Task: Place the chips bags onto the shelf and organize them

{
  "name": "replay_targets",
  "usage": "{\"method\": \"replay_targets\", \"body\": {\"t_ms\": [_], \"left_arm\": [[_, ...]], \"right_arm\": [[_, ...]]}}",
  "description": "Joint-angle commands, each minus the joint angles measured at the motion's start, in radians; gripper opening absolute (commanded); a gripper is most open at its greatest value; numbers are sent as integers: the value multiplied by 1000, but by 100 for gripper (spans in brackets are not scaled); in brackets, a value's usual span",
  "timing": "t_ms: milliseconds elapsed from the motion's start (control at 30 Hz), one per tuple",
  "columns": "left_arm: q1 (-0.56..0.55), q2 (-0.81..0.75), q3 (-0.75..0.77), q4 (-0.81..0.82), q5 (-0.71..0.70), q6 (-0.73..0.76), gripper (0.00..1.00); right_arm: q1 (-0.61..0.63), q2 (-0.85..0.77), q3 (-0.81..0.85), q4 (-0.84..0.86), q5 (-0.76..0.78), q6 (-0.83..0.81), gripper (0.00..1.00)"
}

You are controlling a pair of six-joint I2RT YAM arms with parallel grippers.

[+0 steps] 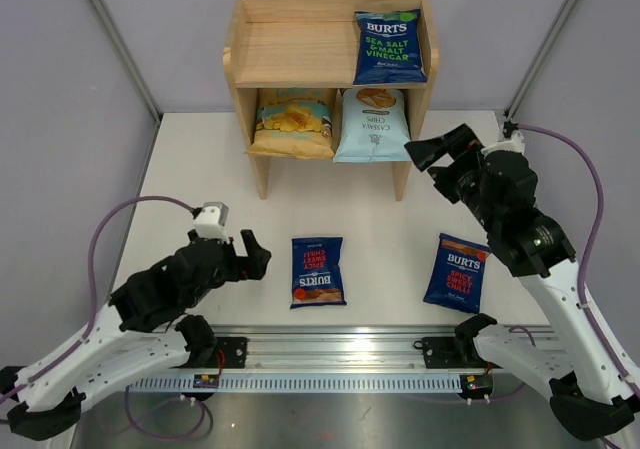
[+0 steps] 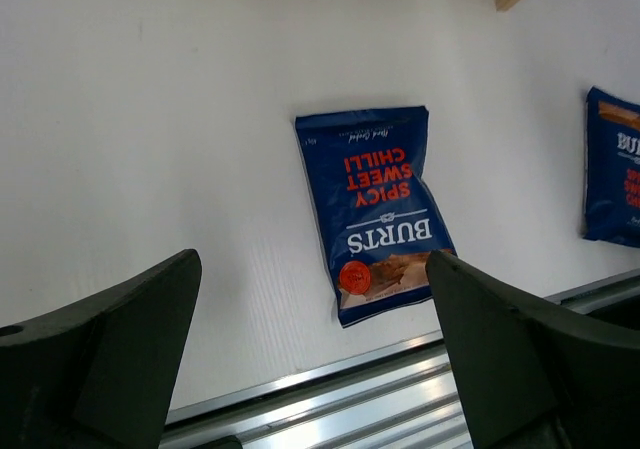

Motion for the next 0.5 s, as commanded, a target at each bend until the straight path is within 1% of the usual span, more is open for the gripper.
{"method": "replay_targets", "body": {"t_ms": [0,33,100,133,167,200,233,267,367,400,467], "left_arm": [[-4,80,-87,179,118,-73,99],[-4,130,-107,214,139,-81,99],[-3,193,-159,276,187,-98,99],[-1,224,-171,321,198,-110,99],[2,299,-179,338,207,-116,99],[3,336,-186,349,209,-124,99],[6,370,-188,356,209,-136,99],[9,435,-191,363,207,-144,99],[28,497,-226,431,227,-155,99],[39,526,-251,491,260,-156,99],[72,551,-278,553,305,-143,96]], "right_arm": [[-3,-13,-135,74,-282,-238,99],[-4,-11,-192,51,-292,-272,99],[-4,-20,-263,51,-305,-283,99],[-4,-29,-347,84,-315,-288,99],[-3,-51,-393,114,-331,-289,100],[-4,-63,-436,144,-351,-286,99],[-4,-74,-514,205,-400,-294,100],[-4,-92,-546,230,-420,-295,99],[-4,-108,-631,296,-509,-276,100],[-4,-111,-652,321,-569,-266,99],[-4,-121,-714,410,-642,-239,99]]}}
